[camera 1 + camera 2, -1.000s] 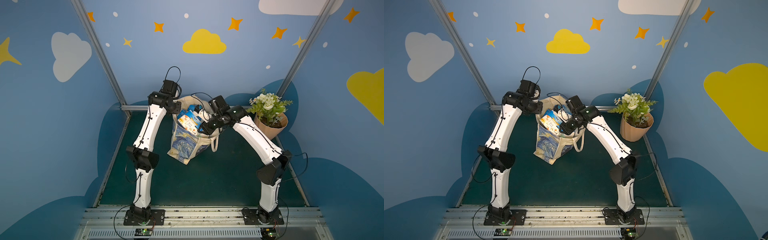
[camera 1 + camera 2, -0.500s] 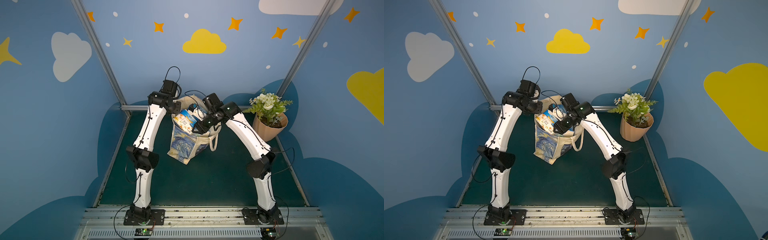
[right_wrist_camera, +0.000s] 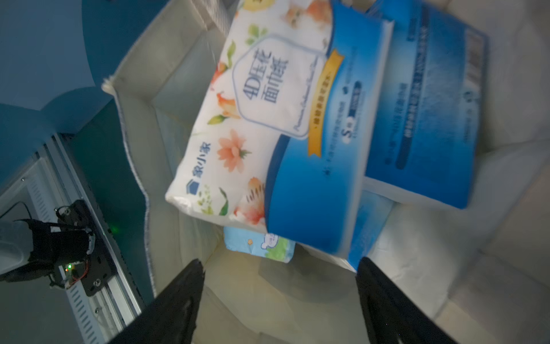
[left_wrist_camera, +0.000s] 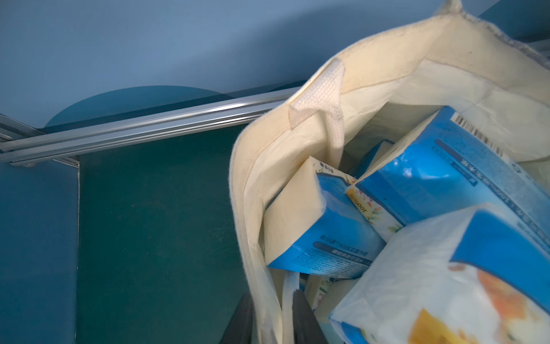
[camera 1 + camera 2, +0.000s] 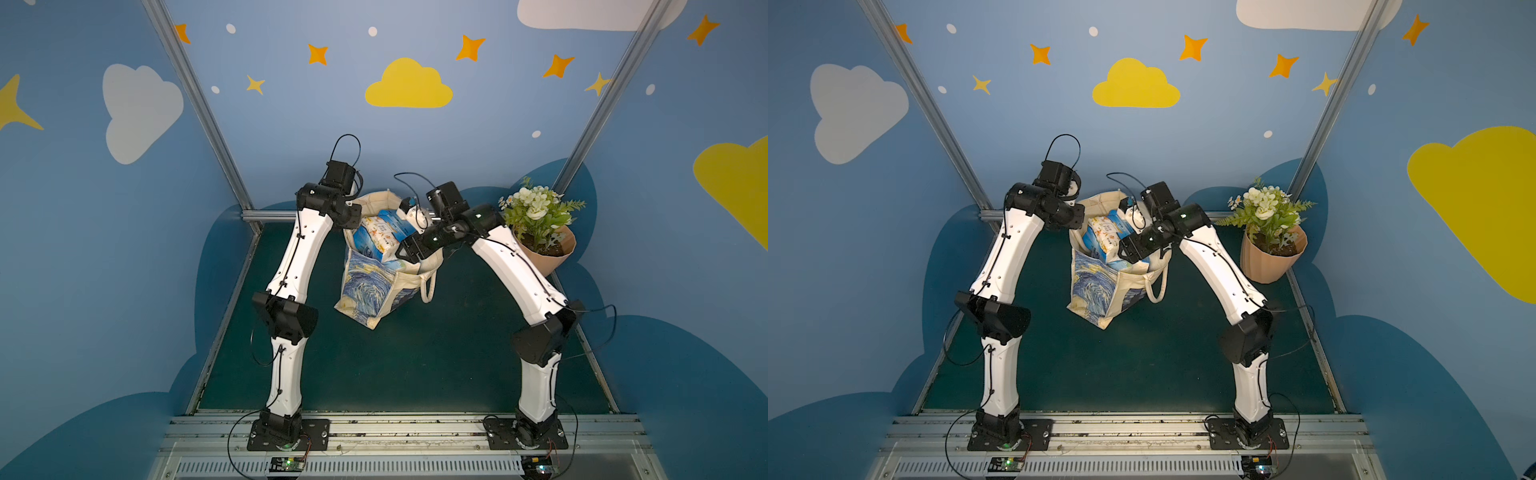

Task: Put tissues into the canvas bag
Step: Place the pack of facial tissues in the canvas bag.

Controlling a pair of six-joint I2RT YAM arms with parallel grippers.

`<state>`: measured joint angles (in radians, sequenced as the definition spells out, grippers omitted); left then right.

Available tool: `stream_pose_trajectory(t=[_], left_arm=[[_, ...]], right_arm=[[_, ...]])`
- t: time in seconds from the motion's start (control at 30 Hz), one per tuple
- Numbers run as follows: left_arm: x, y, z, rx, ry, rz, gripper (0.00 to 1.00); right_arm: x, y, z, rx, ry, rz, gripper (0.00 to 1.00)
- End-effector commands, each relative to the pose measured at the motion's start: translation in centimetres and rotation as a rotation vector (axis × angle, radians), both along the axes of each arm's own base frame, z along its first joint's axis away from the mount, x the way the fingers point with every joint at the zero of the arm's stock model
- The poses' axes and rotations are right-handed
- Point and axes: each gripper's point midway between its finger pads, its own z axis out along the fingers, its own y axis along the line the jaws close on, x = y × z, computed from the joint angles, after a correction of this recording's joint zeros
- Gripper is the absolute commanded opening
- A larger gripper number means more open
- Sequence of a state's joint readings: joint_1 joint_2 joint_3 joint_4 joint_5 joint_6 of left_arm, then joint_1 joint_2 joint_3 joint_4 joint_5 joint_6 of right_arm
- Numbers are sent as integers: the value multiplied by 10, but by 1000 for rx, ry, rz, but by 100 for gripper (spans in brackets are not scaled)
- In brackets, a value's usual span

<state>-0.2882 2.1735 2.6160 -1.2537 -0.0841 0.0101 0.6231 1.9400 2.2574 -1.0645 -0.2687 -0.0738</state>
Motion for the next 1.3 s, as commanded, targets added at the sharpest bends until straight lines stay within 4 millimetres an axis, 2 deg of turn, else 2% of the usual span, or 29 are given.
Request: stream_pose_trajectory(t=[0.0,0.13,0.27,0.33,0.43,0.5,0.6,0.77,0.9,0.97,1.1,1.17,1.27], left_arm=[[-1,3,1,-1,3,11,25],[0,3,1,-1,1,13,24],[1,2,2,-6,-6,13,24],[2,1,3,-8,-9,12,24],[2,2,4,-8,-13,13,24],[1,3,6,-6,-19,16,24],[0,4,9,-1,-23,18,24],[-2,4,16,-12,-41,17,24],[-3,3,24,-23,-60,16,25],[-3,4,26,-22,-66,16,24],[-4,2,23,-29,-56,14,24],[-4,0,22,-31,-52,11,24],[-5,-3,22,-28,-53,5,24]], right_arm=[[9,-2,48,131,-121,-70,83],[17,-2,51,147,-134,-83,82],[15,16,51,196,-99,-30,73],[14,24,48,206,-81,-3,63],[15,33,33,183,-30,22,43],[13,39,22,176,5,43,35],[12,47,4,151,45,61,35],[16,48,-34,69,117,47,35],[21,49,-56,22,156,38,40],[20,55,-57,39,175,57,43],[16,77,-46,115,188,111,45],[21,83,-42,139,168,100,47],[40,82,-40,159,144,30,47]])
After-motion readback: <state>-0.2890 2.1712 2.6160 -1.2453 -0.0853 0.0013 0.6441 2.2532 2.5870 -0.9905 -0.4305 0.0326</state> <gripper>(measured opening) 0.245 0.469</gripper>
